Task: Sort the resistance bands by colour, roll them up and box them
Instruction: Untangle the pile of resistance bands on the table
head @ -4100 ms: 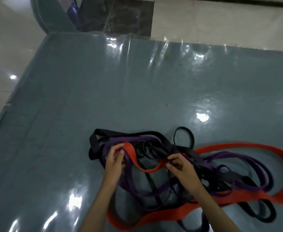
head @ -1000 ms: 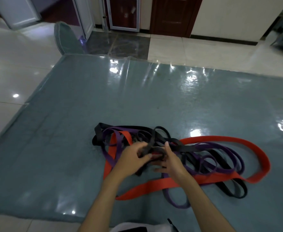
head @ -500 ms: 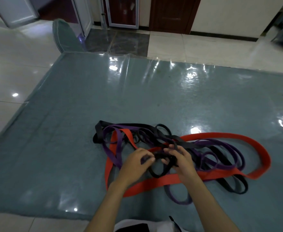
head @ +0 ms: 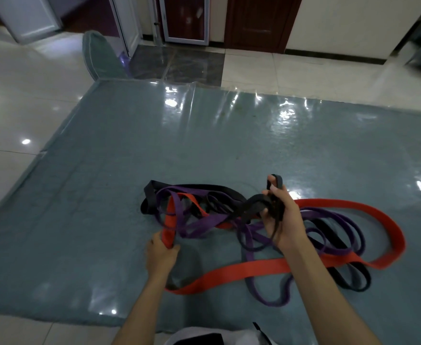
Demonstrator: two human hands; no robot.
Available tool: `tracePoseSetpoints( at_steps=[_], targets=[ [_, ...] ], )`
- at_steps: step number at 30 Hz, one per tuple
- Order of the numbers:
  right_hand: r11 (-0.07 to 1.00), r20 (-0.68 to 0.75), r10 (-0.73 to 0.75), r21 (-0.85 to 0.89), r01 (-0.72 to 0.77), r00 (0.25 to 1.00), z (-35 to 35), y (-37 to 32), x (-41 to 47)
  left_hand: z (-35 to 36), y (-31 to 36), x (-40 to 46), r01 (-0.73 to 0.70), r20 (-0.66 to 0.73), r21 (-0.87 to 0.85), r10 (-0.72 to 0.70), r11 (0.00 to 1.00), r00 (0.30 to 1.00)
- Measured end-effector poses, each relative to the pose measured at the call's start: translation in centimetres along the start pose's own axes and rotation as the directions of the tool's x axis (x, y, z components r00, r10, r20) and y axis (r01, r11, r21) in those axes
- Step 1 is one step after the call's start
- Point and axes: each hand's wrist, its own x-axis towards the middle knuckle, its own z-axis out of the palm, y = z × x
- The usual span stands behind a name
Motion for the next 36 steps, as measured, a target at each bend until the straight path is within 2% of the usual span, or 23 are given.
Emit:
tracePoseSetpoints(
  at_steps=[2,6,7,9,11,13,15,17,19,23,27,29,32,34,36],
  targets=[
    [0.999,0.027,0.013,0.046,-0.015,1.0,0.7,-0.4,0.0,-0.4,0.6,-0.6,-0.01,-0.006,-0.01,0.01,1.0,1.0],
    [0.999,0.075,0.01,0.041,-0.014,0.997,1.5,-1.4,-0.4,-0.1,1.8,-1.4,-0.074,-0.034,0.112,0.079,0.991,0.996],
    [0.999,0.08,0.01,0.033,-0.013,0.997,1.7,-1.7,-0.5,0.0,2.3,-1.5,-0.098,0.033,0.09,0.095,0.991,0.995],
    [1.0,0.105,0.019,0.022,-0.021,0.994,1.9,-2.1,-0.6,0.4,3.6,-1.7,-0.082,0.262,-0.049,0.092,0.995,0.961],
    [0.999,0.137,0.027,0.019,-0.03,0.99,1.9,-2.6,-0.7,0.8,5.4,-2.4,0.084,0.498,-0.172,0.013,0.982,0.867],
    [1.0,0.16,0.025,0.001,-0.025,0.987,1.8,-3.0,-0.9,1.3,6.5,-2.8,0.259,0.596,-0.291,-0.037,0.921,0.802],
    [0.999,0.187,0.025,-0.036,-0.019,0.982,1.7,-3.4,-1.1,1.7,7.1,-2.8,0.346,0.585,-0.461,-0.013,0.817,0.811],
    [0.998,0.203,0.037,-0.062,-0.024,0.978,1.5,-3.8,-1.4,1.6,7.9,-2.5,0.353,0.504,-0.631,0.018,0.691,0.864],
    [0.997,0.203,0.051,-0.07,-0.037,0.978,1.2,-4.0,-1.5,1.3,8.6,-1.8,0.33,0.444,-0.718,0.038,0.612,0.895],
    [0.991,0.181,0.084,-0.121,-0.063,0.98,1.2,-4.3,-1.7,1.2,9.1,-0.6,0.26,0.404,-0.735,0.097,0.626,0.909],
    [0.981,-0.015,0.071,-0.178,-0.073,0.997,1.2,-3.6,-1.0,2.6,8.5,-0.2,0.193,0.349,-0.666,0.072,0.72,0.934],
    [0.985,-0.091,0.074,-0.146,-0.087,0.993,0.6,-3.0,-0.1,3.1,8.0,-0.1,0.224,0.34,-0.606,-0.006,0.763,0.941],
    [0.985,-0.133,0.091,-0.132,-0.108,0.987,-0.8,-2.0,0.9,3.5,7.5,0.0,0.309,0.416,-0.543,-0.069,0.78,0.907],
    [0.97,-0.141,0.092,-0.21,-0.12,0.986,-1.8,-1.2,1.4,3.9,7.3,0.2,0.39,0.495,-0.557,-0.084,0.733,0.865],
    [0.914,-0.136,0.11,-0.375,-0.154,0.985,-2.8,-0.3,1.7,4.1,7.1,0.2,0.454,0.533,-0.633,-0.073,0.627,0.843]
  ],
)
